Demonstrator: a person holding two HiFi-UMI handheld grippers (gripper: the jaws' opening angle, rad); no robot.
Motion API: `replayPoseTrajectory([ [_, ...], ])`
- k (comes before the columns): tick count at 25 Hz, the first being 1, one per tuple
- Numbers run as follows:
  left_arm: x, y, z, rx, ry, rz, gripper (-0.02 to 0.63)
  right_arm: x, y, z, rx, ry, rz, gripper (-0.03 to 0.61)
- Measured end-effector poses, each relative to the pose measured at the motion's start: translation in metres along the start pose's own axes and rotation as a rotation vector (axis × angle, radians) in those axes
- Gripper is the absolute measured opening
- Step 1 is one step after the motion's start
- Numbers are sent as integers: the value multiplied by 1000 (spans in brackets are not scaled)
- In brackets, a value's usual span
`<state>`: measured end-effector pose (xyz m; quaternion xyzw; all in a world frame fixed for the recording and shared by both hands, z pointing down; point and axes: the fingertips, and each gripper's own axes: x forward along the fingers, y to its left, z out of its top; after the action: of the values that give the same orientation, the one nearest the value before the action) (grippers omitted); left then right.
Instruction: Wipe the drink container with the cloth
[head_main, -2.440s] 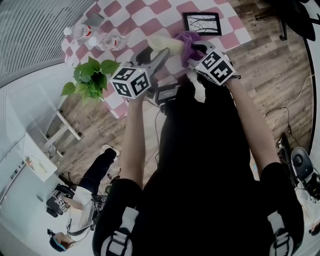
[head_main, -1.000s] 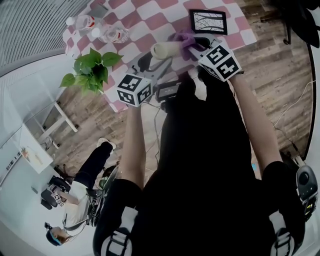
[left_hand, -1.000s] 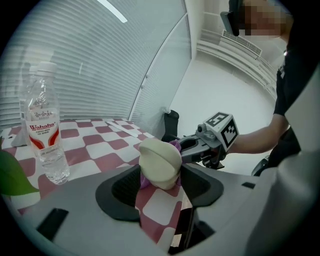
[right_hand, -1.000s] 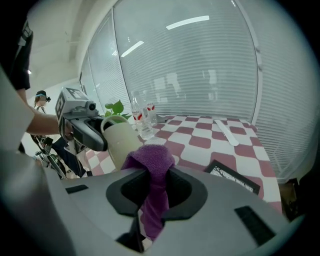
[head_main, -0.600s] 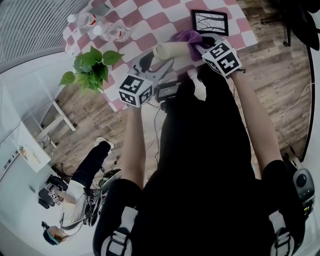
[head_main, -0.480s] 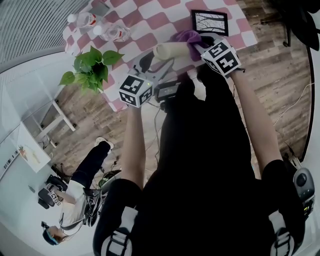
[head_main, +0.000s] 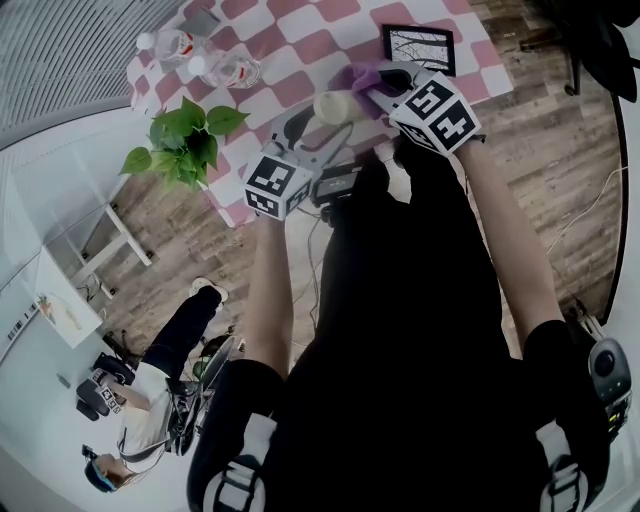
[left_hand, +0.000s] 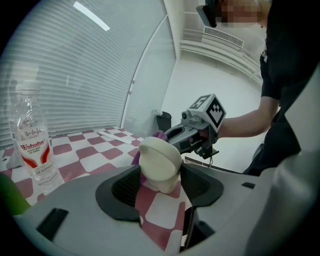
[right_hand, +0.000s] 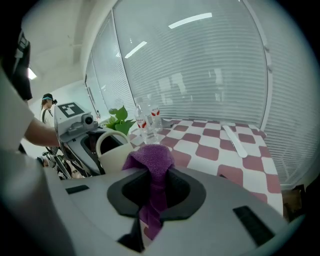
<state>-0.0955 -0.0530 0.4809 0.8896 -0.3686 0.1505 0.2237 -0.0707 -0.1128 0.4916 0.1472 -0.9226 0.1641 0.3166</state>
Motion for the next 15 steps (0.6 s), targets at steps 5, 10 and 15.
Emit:
replayPoseTrajectory([
  [5, 2, -6, 3, 46, 9, -4, 272, -6, 16, 35, -23, -69, 45, 63],
  [10, 3, -9, 4, 77, 8, -12, 272, -7, 20, 45, -36, -86, 50, 63],
  [15, 3, -9, 6, 89, 2, -19, 272, -4, 8, 26, 6, -56, 21, 63],
])
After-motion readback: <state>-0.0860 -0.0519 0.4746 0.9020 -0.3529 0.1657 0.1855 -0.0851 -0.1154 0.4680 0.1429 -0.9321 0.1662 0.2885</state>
